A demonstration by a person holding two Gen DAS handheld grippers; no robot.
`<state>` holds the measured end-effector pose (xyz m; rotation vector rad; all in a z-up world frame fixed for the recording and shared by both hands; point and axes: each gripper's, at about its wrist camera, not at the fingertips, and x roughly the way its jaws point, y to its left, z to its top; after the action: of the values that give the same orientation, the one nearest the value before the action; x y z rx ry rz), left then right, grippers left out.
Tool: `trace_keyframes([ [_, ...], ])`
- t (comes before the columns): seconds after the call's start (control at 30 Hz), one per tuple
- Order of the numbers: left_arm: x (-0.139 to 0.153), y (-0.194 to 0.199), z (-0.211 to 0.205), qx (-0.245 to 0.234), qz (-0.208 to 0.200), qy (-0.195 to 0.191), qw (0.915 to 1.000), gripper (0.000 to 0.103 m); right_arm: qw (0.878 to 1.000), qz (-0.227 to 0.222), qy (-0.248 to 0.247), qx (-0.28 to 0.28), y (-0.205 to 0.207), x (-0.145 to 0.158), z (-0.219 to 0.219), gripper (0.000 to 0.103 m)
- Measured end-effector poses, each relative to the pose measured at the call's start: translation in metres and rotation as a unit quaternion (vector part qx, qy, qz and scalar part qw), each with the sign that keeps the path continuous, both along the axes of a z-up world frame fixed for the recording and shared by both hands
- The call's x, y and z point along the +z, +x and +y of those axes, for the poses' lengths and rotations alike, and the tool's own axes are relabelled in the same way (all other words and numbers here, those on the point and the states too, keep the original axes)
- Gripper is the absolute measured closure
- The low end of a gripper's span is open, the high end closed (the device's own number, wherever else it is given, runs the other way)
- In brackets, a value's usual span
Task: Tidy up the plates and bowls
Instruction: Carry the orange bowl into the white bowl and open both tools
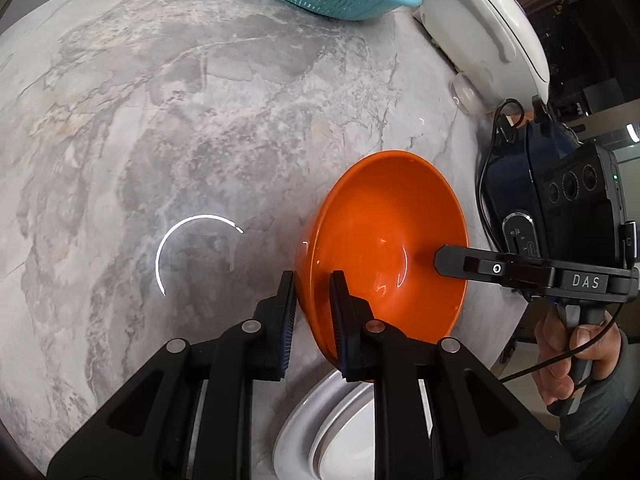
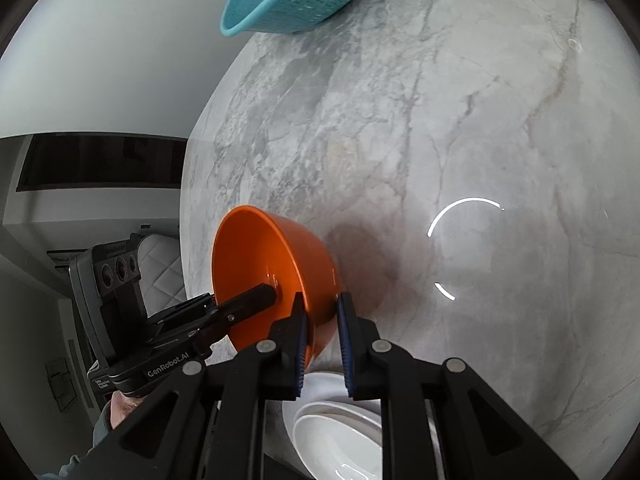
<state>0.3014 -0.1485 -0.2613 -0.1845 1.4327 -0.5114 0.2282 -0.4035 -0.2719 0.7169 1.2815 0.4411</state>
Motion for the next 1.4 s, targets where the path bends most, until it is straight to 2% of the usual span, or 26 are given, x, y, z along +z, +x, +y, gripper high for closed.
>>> trace_keyframes([
  [0.17, 0.032, -0.035, 0.047, 0.036, -0.011, -0.001, 0.9993, 0.087, 0.999, -0.008, 0.007, 0.042, -0.010, 0.016, 0.038, 0.086],
  [0.37, 0.063, -0.095, 0.111, 0.087, -0.018, -0.004, 0.9960, 0.086, 0.994, -0.017, 0.016, 0.104, -0.027, 0.032, 0.096, 0.086],
  [0.6, 0.080, -0.177, 0.193, 0.167, -0.016, -0.007, 0.9858, 0.086, 0.981, -0.014, 0.015, 0.192, -0.051, 0.035, 0.175, 0.086],
  [0.73, 0.078, -0.214, 0.228, 0.205, -0.008, -0.009, 0.9786, 0.086, 0.972, -0.009, 0.006, 0.233, -0.061, 0.029, 0.217, 0.086],
  [0.93, 0.059, -0.250, 0.258, 0.231, 0.009, -0.010, 0.9729, 0.086, 0.963, 0.004, -0.014, 0.268, -0.072, 0.013, 0.261, 0.086],
  [1.1, 0.041, -0.262, 0.266, 0.233, 0.023, -0.006, 0.9722, 0.086, 0.961, 0.019, -0.030, 0.275, -0.080, -0.003, 0.277, 0.087],
  [1.4, 0.018, -0.256, 0.261, 0.222, 0.035, 0.005, 0.9745, 0.086, 0.960, 0.032, -0.066, 0.270, -0.086, -0.028, 0.288, 0.089],
])
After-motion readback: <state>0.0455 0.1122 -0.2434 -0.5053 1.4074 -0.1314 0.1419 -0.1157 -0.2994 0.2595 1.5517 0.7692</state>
